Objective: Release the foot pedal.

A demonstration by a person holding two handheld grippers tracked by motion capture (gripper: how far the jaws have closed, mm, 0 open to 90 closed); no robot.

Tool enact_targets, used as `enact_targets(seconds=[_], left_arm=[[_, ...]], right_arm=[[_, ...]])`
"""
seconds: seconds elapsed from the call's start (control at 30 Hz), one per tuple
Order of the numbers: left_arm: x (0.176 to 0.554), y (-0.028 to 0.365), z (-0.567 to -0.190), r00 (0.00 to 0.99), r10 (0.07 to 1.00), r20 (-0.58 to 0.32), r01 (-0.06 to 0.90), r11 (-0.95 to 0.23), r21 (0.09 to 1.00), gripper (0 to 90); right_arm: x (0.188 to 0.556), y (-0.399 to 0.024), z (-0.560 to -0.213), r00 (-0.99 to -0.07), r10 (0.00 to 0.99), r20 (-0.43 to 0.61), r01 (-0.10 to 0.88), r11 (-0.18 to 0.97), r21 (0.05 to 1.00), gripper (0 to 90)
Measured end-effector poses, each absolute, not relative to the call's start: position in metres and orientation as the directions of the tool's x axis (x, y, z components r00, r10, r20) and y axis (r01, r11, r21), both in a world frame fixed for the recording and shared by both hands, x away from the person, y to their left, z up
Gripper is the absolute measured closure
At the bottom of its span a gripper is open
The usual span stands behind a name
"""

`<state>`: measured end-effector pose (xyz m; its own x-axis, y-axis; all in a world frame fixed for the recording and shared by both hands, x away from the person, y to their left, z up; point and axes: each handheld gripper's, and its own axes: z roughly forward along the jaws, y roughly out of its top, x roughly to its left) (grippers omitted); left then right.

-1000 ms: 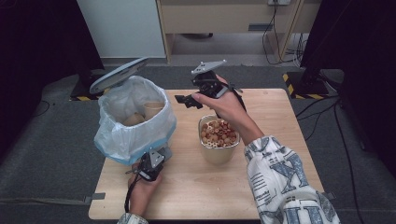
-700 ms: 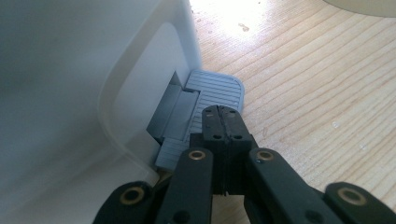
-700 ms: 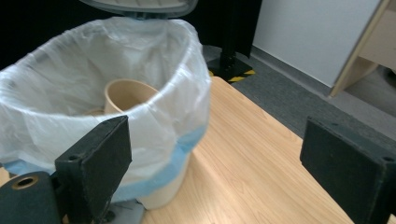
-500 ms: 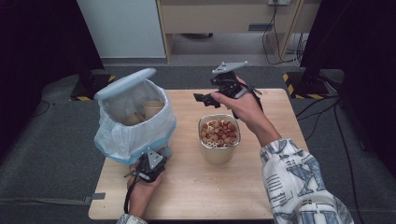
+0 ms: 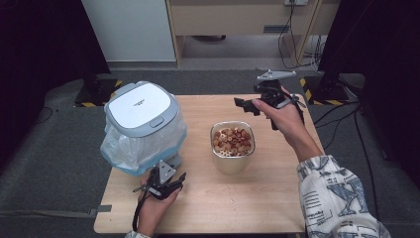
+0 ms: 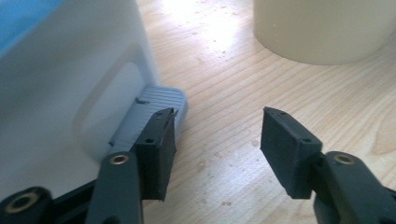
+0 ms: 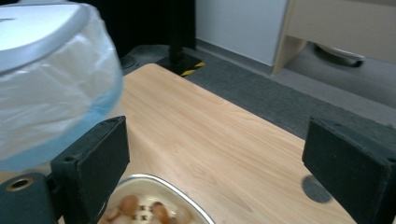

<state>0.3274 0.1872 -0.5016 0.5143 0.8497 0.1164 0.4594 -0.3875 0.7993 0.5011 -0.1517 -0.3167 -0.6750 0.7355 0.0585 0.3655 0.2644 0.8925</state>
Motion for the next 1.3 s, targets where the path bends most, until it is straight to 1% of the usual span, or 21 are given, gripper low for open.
enact_targets(seconds=[0.27, 0.33, 0.53, 0.7, 0.93, 1.07, 1.3], left_arm=[[0.329, 0.184, -0.503, 0.528, 0.842, 0.107, 0.465, -0.392, 0.793, 34.5], [0.329, 0.184, -0.504, 0.534, 0.839, 0.105, 0.469, -0.397, 0.789, 34.1], [0.330, 0.181, -0.505, 0.551, 0.829, 0.092, 0.476, -0.403, 0.782, 29.2], [0.330, 0.181, -0.505, 0.559, 0.825, 0.083, 0.471, -0.398, 0.787, 27.7], [0.330, 0.180, -0.507, 0.567, 0.820, 0.084, 0.473, -0.407, 0.782, 26.2], [0.330, 0.180, -0.507, 0.571, 0.816, 0.089, 0.472, -0.415, 0.778, 26.0], [0.331, 0.179, -0.509, 0.577, 0.812, 0.088, 0.472, -0.420, 0.775, 25.4]], right_arm=[[0.501, -0.187, -0.334, -0.566, 0.822, 0.066, 0.399, 0.203, 0.894, 7.6], [0.501, -0.189, -0.335, -0.558, 0.827, 0.069, 0.401, 0.196, 0.895, 7.6], [0.498, -0.205, -0.347, -0.499, 0.863, 0.081, 0.426, 0.163, 0.890, 7.7], [0.494, -0.217, -0.361, -0.467, 0.880, 0.091, 0.443, 0.143, 0.885, 7.9], [0.483, -0.235, -0.377, -0.426, 0.902, 0.067, 0.448, 0.146, 0.882, 7.7], [0.476, -0.243, -0.389, -0.404, 0.912, 0.071, 0.459, 0.135, 0.878, 7.8], [0.464, -0.254, -0.412, -0.384, 0.920, 0.074, 0.483, 0.132, 0.866, 7.7]])
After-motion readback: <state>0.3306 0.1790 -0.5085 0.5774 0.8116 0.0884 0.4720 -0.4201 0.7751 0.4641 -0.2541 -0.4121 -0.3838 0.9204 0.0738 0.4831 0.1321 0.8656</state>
